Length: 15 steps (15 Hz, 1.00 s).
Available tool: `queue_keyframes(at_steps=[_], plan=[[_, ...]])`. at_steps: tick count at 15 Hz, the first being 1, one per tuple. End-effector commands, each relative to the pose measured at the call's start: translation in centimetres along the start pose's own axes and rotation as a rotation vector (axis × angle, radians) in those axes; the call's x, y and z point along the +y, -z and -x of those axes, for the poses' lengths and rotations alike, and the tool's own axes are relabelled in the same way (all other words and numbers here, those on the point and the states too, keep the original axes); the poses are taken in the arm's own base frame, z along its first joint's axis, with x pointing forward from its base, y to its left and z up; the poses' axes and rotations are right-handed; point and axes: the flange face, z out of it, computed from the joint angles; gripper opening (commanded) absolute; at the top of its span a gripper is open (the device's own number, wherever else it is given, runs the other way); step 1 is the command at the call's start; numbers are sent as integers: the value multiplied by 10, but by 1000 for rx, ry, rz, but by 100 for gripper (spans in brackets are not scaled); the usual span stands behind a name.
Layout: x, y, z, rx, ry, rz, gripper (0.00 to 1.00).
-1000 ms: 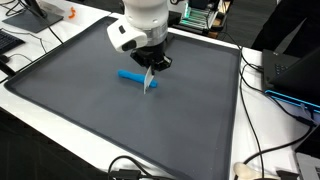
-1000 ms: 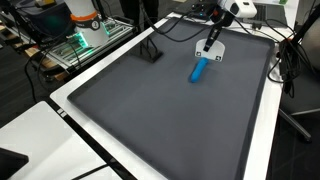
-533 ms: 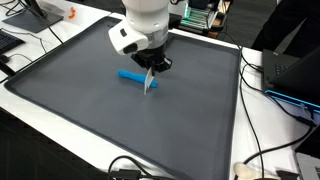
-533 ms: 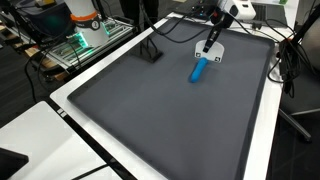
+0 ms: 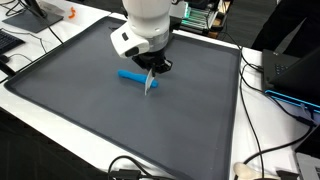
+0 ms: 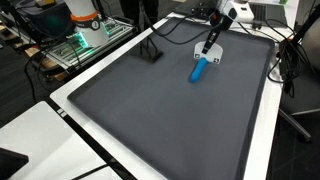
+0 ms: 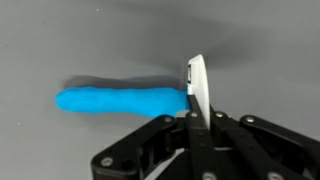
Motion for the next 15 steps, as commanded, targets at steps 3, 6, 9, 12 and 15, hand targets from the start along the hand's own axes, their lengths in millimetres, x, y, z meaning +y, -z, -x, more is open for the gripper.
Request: queue_keyframes(at_steps=[3, 6, 9, 12, 15], plan=[[-2, -21, -2, -65, -2, 21, 1], [-4, -23, -2, -86, 2, 30, 1], [-3, -21, 2, -94, 11, 20, 1], [0, -21, 10, -89, 14, 5, 1], [2, -22, 17, -101, 4, -9, 1]])
